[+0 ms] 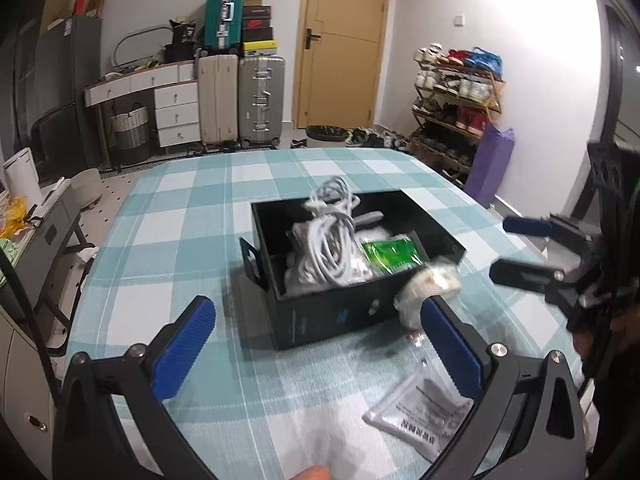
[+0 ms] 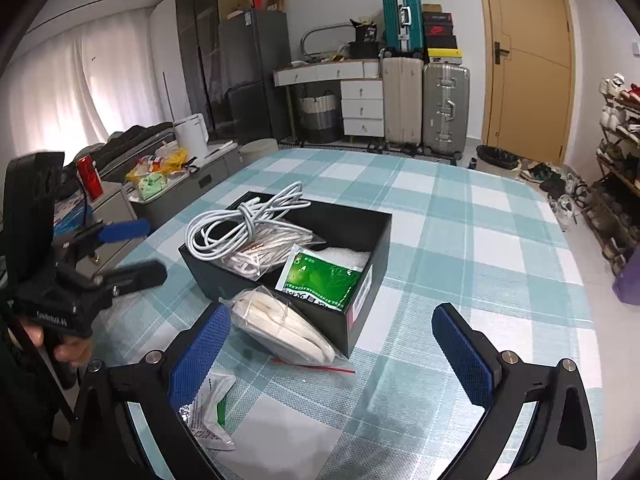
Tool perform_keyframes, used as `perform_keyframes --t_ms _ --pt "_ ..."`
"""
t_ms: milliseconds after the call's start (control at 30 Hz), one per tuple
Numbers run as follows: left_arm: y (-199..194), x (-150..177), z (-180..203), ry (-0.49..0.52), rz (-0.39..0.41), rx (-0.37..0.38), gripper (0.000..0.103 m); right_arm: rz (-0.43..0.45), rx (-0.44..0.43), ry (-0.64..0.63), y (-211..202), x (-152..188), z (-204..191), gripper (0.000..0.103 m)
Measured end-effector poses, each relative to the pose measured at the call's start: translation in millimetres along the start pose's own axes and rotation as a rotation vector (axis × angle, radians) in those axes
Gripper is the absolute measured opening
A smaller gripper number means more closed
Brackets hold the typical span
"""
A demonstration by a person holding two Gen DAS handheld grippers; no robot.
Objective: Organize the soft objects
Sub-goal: 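Move both open grippers back toward the white sachet and bagged tape roll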
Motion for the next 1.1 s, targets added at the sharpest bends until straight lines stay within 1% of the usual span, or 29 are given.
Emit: perform_keyframes --t_ms 133,267,433,867,1100 --pt "-3 9 6 0.025 -0.011 0.016 0.103 0.002 0.001 -0.001 -5 2 -1 0.102" --pt "-4 17 10 0.026 -0.037 0.034 0.103 -0.004 0.005 -0.016 -7 5 -3 0.102" --pt "-1 28 17 0.027 -0.084 0.074 0.103 -0.011 -0.001 -0.029 -8 6 -6 0.102" --pt "6 47 55 0.157 -0.162 0.145 0.103 -0.032 -0.009 -0.05 -5 9 -13 0.102" --pt "16 58 65 0.2 -0.2 0.139 0.103 -0.038 -0.013 -0.044 -3 10 -13 0.102"
Point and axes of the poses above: each gripper's, at about its wrist camera, not at the fingertips, and y roughly the way its jaws point, z to its right, x to its underside, the point moved 5 cm from there along y, roughly the way its jaws point
